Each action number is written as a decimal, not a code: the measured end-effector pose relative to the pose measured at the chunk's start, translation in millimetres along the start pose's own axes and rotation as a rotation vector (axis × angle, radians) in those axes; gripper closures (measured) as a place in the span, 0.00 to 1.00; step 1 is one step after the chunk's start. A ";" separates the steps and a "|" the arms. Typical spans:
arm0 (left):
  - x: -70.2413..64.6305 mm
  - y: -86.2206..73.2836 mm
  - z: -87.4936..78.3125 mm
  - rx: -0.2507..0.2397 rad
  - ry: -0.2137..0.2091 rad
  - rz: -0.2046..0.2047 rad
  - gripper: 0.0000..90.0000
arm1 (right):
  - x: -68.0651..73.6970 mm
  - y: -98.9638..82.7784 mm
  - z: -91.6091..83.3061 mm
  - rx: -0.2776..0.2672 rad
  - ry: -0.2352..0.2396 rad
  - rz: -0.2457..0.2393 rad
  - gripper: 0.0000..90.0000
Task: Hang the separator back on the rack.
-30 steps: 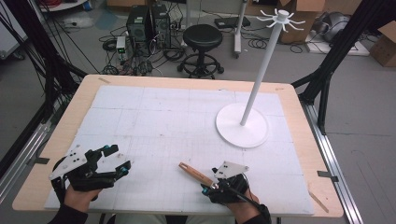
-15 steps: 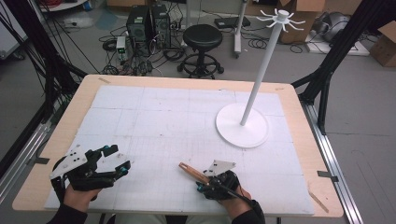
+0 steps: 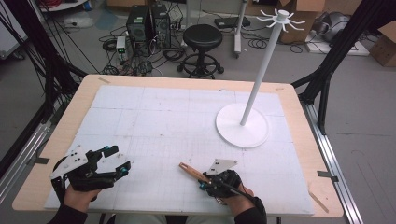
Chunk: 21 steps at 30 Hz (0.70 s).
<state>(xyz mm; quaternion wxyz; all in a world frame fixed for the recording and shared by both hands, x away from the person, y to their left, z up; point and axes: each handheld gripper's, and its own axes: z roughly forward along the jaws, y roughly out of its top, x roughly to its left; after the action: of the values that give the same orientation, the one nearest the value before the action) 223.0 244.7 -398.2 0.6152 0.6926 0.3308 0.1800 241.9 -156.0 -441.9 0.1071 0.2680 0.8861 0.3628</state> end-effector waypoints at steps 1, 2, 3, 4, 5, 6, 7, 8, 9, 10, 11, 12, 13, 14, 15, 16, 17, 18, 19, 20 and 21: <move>0.0 -0.2 0.4 0.000 0.001 -0.001 0.25 | -0.8 -0.2 -0.1 -0.002 0.007 -0.005 0.74; 0.1 -0.2 0.5 0.003 0.001 -0.001 0.25 | -1.5 0.0 0.2 -0.001 0.009 -0.007 0.74; 0.6 -0.3 0.9 0.009 -0.001 0.002 0.25 | -1.7 0.6 0.1 0.004 0.012 -0.005 0.74; 0.6 -0.4 1.4 0.008 0.001 0.000 0.25 | -1.6 1.4 0.2 0.010 0.011 -0.010 0.74; 0.8 -0.7 1.7 0.010 0.001 0.000 0.25 | -1.4 1.7 0.2 0.012 0.010 -0.008 0.74; 1.2 -0.8 2.0 0.012 0.000 0.001 0.25 | -1.3 1.8 0.2 0.012 0.009 -0.008 0.74; 1.2 -0.9 2.2 0.015 0.000 0.001 0.25 | -1.3 1.9 0.1 0.014 0.011 -0.005 0.74; 1.0 -1.1 2.4 0.015 -0.001 -0.001 0.25 | -0.9 2.5 0.0 0.019 0.012 0.003 0.74; 0.9 -1.0 2.4 0.015 -0.003 0.002 0.25 | -0.9 2.5 0.0 0.019 0.012 0.003 0.74; 0.5 -0.7 2.4 0.015 -0.002 0.003 0.26 | 0.6 3.6 0.0 0.027 0.001 -0.002 0.74; 0.0 -0.3 2.2 0.014 -0.004 0.005 0.26 | 0.6 3.6 0.0 0.027 0.001 -0.002 0.74; -0.3 0.0 2.1 0.010 -0.004 0.004 0.26 | 1.0 4.2 -0.1 0.030 -0.002 -0.005 0.74; -0.3 0.2 1.9 0.008 -0.005 0.003 0.26 | 0.9 4.7 -0.2 0.033 -0.002 -0.002 0.74; -0.2 0.2 1.8 0.009 -0.006 0.002 0.26 | 1.0 4.7 -0.4 0.034 -0.001 0.002 0.74; -0.3 0.1 2.0 0.009 -0.007 0.000 0.26 | 0.2 4.4 -0.7 0.032 0.002 0.005 0.74; -0.4 0.0 2.1 0.010 -0.007 0.000 0.26 | -0.2 4.3 -1.3 0.031 0.005 0.011 0.74; -0.4 0.0 2.1 0.010 -0.009 -0.002 0.26 | -0.9 4.1 -2.1 0.030 0.009 0.019 0.74; -0.5 0.1 2.2 0.009 -0.010 -0.004 0.26 | -1.4 3.8 -2.7 0.029 0.014 0.024 0.74; -0.2 0.3 2.3 0.008 -0.011 -0.004 0.26 | -2.6 3.4 -3.1 0.025 0.018 0.028 0.74; -0.1 0.3 2.4 0.009 -0.013 -0.005 0.26 | -4.0 3.2 -5.2 0.016 0.025 0.043 0.74; 0.0 0.4 2.6 0.010 -0.013 -0.005 0.26 | -4.8 3.3 -6.4 0.009 0.030 0.052 0.74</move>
<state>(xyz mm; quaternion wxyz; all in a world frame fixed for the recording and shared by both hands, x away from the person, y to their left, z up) 224.7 242.7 -398.3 0.6141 0.6961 0.3295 0.1723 244.7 -160.4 -435.1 0.0832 0.2859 0.8820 0.3653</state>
